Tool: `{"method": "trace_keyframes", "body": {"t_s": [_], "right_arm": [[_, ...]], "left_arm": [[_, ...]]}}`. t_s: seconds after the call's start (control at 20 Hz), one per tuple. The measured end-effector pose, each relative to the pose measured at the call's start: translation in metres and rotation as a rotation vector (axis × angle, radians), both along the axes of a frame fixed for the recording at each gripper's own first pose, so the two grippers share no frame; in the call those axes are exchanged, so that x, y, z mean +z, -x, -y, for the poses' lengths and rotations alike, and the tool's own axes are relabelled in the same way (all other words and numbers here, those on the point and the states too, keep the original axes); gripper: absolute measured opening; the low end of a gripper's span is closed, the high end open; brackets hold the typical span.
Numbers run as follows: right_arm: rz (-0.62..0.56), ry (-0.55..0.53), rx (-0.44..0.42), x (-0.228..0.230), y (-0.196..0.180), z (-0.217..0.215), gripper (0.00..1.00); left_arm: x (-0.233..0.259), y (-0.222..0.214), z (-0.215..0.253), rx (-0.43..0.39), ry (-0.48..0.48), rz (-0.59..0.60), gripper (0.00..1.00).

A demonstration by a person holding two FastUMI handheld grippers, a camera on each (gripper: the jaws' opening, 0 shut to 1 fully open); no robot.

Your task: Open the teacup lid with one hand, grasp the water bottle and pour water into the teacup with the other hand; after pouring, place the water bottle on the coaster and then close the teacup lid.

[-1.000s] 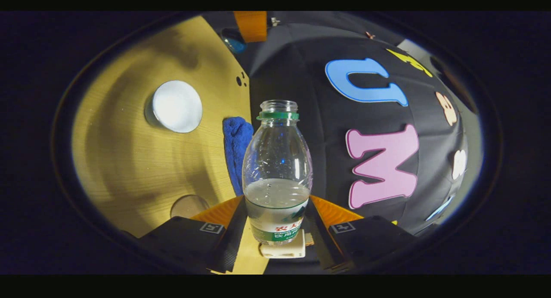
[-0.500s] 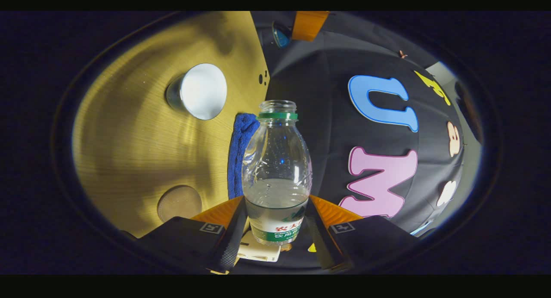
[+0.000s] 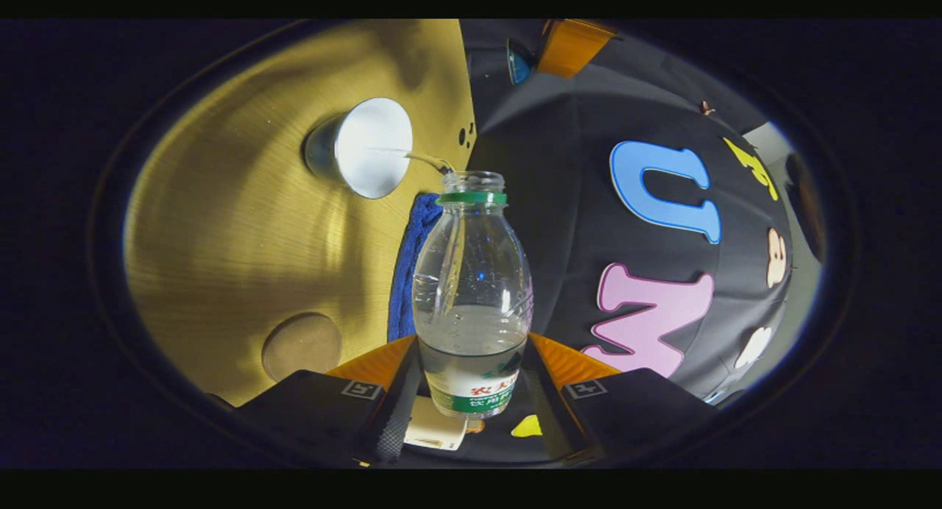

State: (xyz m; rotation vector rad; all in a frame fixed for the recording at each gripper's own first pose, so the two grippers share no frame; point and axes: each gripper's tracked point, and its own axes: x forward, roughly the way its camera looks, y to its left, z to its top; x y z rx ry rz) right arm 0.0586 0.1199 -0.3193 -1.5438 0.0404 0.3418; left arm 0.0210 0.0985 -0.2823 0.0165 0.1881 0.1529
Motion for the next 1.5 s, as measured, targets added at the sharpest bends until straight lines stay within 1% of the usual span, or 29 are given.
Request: {"method": "trace_keyframes", "body": {"t_s": [0.05,0.1,0.15,0.3,0.35,0.4,0.45,0.5,0.55,0.6,0.65,0.8,0.95,1.0,1.05,1.2,1.5], "right_arm": [[0.001,0.007,0.002,0.0,-0.001,0.001,0.74],[0.004,0.012,0.004,0.0,-0.002,0.0,0.74],[0.007,0.016,0.006,-0.001,-0.003,0.0,0.77],[0.021,0.025,0.012,0.0,-0.005,0.0,0.72],[0.028,0.03,0.017,0.002,-0.006,0.0,0.72],[0.034,0.035,0.021,0.003,-0.007,-0.001,0.74],[0.037,0.04,0.026,0.004,-0.007,-0.002,0.74],[0.042,0.047,0.034,0.005,-0.007,-0.002,0.72],[0.049,0.056,0.042,0.006,-0.009,-0.002,0.74],[0.054,0.066,0.049,0.007,-0.01,-0.003,0.74],[0.059,0.072,0.053,0.008,-0.011,-0.003,0.74],[0.07,0.085,0.062,0.01,-0.013,-0.003,0.74],[0.101,0.091,0.088,0.011,-0.014,-0.005,0.74],[0.107,0.101,0.1,0.012,-0.015,-0.006,0.74],[0.112,0.113,0.107,0.013,-0.016,-0.006,0.74],[0.139,0.132,0.119,0.019,-0.018,-0.006,0.74],[0.213,0.179,0.18,0.027,-0.023,-0.013,0.74]], "left_arm": [[-0.002,0.001,-0.001,0.001,0.002,-0.002,0.29],[-0.002,0.001,-0.001,0.002,0.004,-0.003,0.33],[-0.003,0.001,-0.002,0.004,0.004,-0.003,0.33],[-0.005,0.002,-0.006,0.01,0.006,-0.004,0.33],[-0.006,0.002,-0.008,0.012,0.005,-0.006,0.33],[-0.007,0.002,-0.009,0.013,0.005,-0.008,0.29],[-0.008,0.002,-0.009,0.012,0.005,-0.01,0.33],[-0.009,0.002,-0.009,0.012,0.007,-0.012,0.33],[-0.01,0.002,-0.011,0.012,0.007,-0.013,0.29],[-0.011,0.001,-0.011,0.012,0.007,-0.015,0.29],[-0.011,0.002,-0.011,0.013,0.009,-0.015,0.33],[-0.015,0.002,-0.011,0.012,0.022,-0.02,0.33],[-0.014,0.002,-0.011,0.016,0.023,-0.018,0.33],[-0.014,0.001,-0.011,0.018,0.024,-0.016,0.29],[-0.014,0.002,-0.012,0.018,0.027,-0.016,0.33],[-0.015,0.004,-0.014,0.025,0.027,-0.017,0.33],[-0.016,0.008,-0.018,0.038,0.034,-0.014,0.33]]}}
